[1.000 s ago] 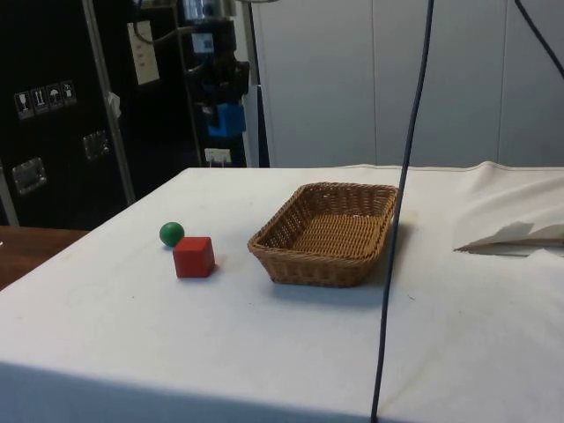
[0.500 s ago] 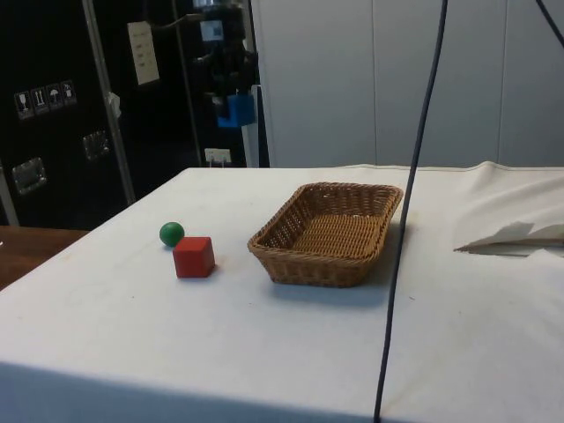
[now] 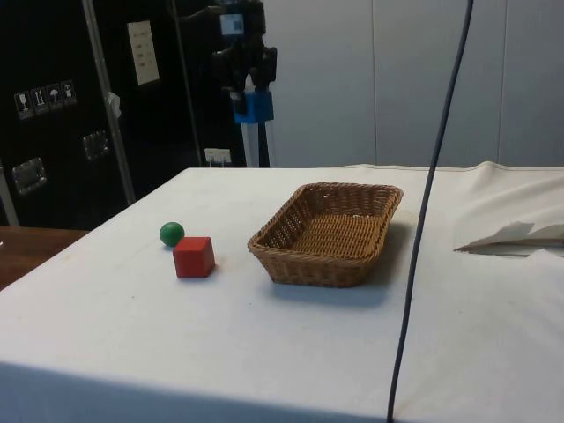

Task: Place all non-red objects into the basket.

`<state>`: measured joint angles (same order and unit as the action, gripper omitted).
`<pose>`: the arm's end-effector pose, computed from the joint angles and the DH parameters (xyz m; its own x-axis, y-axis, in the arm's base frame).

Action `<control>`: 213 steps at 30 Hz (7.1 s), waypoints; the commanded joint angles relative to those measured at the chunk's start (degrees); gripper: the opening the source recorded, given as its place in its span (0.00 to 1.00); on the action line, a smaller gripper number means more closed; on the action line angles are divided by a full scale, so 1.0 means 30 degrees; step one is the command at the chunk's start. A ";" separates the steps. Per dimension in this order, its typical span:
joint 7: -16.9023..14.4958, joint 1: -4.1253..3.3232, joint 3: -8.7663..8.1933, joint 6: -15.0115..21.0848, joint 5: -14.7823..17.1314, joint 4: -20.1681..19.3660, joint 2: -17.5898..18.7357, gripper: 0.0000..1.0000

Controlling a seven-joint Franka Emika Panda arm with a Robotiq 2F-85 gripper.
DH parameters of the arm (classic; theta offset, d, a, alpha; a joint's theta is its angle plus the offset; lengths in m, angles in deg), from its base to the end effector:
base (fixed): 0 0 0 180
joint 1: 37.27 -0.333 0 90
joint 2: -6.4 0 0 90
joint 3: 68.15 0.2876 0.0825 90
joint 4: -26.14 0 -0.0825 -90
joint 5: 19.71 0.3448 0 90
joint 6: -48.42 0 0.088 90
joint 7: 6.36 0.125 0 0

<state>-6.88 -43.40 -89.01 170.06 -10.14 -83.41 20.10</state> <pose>0.5521 -0.1274 0.3538 0.9469 -0.3213 -0.0112 -0.3214 -0.9452 -0.0568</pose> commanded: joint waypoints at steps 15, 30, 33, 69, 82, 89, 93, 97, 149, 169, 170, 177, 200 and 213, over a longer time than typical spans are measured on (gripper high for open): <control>-0.0191 -0.0038 -0.0019 0.1509 -0.0286 -0.3304 -0.2655 0.04; -0.0363 -0.0095 0.0115 0.1700 -0.0707 -0.5787 -0.4794 0.04; -0.0420 -0.0095 0.0115 0.1757 -0.0783 -0.6283 -0.5157 0.04; -0.0726 -0.0115 0.0859 0.7506 -0.2139 -1.2892 -0.7009 0.04; 0.0707 -0.0344 0.2502 0.9855 -0.2139 -1.3770 -0.5443 0.04; 0.0802 -0.0325 0.2865 1.1001 -0.1891 -1.3904 -0.4488 0.04; 0.0688 -0.0344 0.2884 1.1402 -0.1681 -1.3942 -0.4202 0.04; 0.0420 -0.0363 0.2960 1.1707 -0.1280 -1.4018 -0.3973 0.04; -0.0516 -0.0344 0.3037 1.3388 -0.0172 -1.3980 -0.1967 1.00; -0.0516 -0.0344 0.3266 0.9931 -0.0840 -1.3350 -0.4947 1.00; -0.0535 -0.0344 0.3304 0.9798 -0.0840 -1.3274 -0.5004 1.00; -0.0859 -0.0401 0.3629 0.8824 -0.0630 -1.2490 -0.5118 1.00; -0.0974 -0.0554 0.4832 0.7200 -0.0497 -0.9053 -0.3419 1.00; -0.1012 -0.0535 0.5233 0.6627 -0.0630 -0.7162 -0.1929 1.00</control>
<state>-9.91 -45.01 -73.37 190.34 -11.97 -104.73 14.37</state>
